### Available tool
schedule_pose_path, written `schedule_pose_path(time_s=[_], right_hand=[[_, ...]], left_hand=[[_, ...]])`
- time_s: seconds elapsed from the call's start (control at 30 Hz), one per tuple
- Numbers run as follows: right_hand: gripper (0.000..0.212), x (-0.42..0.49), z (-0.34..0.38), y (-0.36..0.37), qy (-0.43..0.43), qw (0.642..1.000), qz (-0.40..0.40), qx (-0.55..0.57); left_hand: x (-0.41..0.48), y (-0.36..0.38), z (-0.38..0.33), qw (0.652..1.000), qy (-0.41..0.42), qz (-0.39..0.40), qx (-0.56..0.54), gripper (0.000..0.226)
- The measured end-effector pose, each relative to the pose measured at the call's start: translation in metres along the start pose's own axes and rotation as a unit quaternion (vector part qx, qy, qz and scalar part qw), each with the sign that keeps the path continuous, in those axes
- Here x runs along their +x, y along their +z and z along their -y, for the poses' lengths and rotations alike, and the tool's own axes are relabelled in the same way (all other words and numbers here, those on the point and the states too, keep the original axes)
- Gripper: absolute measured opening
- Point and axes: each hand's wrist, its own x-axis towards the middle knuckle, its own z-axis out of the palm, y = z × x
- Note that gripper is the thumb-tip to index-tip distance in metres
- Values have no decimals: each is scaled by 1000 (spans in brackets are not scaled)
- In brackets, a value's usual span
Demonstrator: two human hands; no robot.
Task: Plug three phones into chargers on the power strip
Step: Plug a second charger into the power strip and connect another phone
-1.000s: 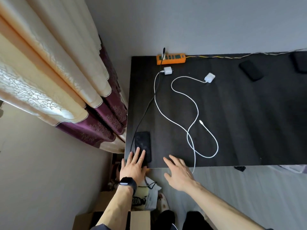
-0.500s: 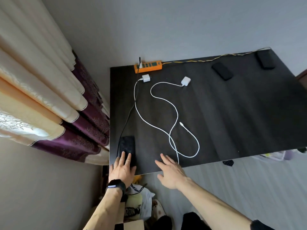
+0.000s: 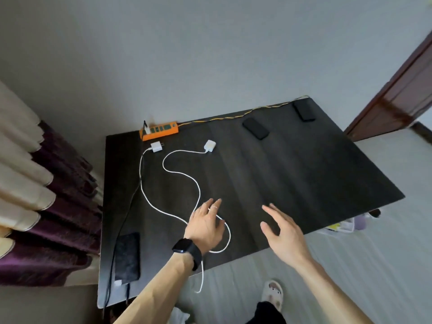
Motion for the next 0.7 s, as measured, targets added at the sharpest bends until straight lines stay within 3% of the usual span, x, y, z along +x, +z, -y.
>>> schedule_pose_path(time_s=[0.17, 0.47, 0.7], right_hand=[[48, 52, -58, -39, 36, 999, -2, 7], [52, 186, -135, -120, 3, 997, 70, -31], [54, 282, -184, -149, 18, 992, 92, -89]], left_hand=[[70, 20, -58, 1000, 7, 20, 22, 64], [207, 49, -159, 997, -62, 46, 24, 61], [304, 63, -183, 994, -103, 41, 23, 58]])
